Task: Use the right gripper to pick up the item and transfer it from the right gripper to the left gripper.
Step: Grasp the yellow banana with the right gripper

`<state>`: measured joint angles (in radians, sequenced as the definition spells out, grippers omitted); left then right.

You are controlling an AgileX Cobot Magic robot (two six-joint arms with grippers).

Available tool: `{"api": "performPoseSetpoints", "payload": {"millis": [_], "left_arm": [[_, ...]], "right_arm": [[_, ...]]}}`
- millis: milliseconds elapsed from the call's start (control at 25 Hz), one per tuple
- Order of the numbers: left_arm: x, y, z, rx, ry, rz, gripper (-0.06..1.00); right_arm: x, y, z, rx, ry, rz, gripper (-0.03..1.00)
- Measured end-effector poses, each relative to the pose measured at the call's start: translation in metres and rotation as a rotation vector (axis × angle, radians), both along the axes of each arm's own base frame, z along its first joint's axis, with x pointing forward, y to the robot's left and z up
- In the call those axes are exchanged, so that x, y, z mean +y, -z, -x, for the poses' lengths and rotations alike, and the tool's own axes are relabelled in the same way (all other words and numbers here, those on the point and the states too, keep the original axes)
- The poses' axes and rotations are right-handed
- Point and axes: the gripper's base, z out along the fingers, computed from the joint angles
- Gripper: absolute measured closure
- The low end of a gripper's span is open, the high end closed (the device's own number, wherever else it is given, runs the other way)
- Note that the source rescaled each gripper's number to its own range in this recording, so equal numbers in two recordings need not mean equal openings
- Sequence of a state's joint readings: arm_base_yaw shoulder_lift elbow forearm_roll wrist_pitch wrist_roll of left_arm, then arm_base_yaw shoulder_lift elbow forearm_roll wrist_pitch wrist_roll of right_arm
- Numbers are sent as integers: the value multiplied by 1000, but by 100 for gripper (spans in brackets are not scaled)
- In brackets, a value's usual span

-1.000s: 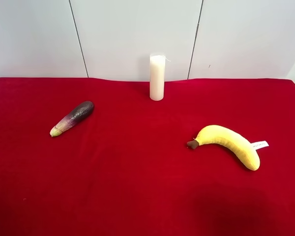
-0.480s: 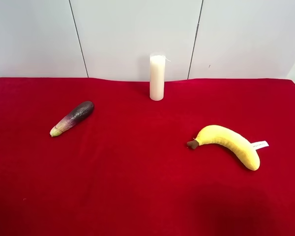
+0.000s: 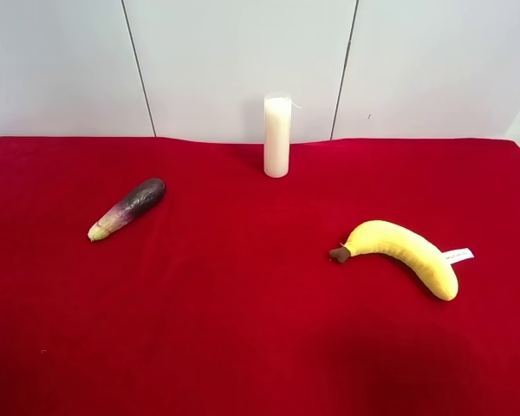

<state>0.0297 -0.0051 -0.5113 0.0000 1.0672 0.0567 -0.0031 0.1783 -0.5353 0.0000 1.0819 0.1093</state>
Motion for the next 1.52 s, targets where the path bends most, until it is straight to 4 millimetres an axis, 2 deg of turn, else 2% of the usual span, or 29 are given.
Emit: {"api": "performPoseSetpoints", "payload": {"millis": [160,280,360,440,600,760,920,1120,1320,1520], "left_arm": [[0,0,0,0,0,0,-6],[0,0,0,0,0,0,-6],[0,0,0,0,-1,0,-6],[0,0,0,0,-1,0,-6],[0,0,0,0,-1,0,-6],[0,0,0,0,-1,0,-6],[0,0,0,0,-1,0,-6],[0,0,0,0,-1,0,-6],[0,0,0,0,-1,0,-6],[0,0,0,0,-1,0,-6]], "right_arm": [[-3,-18,-42,176,-24,82,-3],[-4,-23,-81,296,-48,128,-3],[-3,-18,-110,386,-67,148,-3],[-2,-11,-136,466,-81,158,-3],[0,24,-185,638,-106,164,-3],[3,66,-218,733,-127,164,-3],[5,102,-238,798,-162,172,-3],[9,138,-250,852,-228,156,-3],[11,159,-257,871,-276,158,-3],[11,172,-260,880,-280,159,-2]]}}
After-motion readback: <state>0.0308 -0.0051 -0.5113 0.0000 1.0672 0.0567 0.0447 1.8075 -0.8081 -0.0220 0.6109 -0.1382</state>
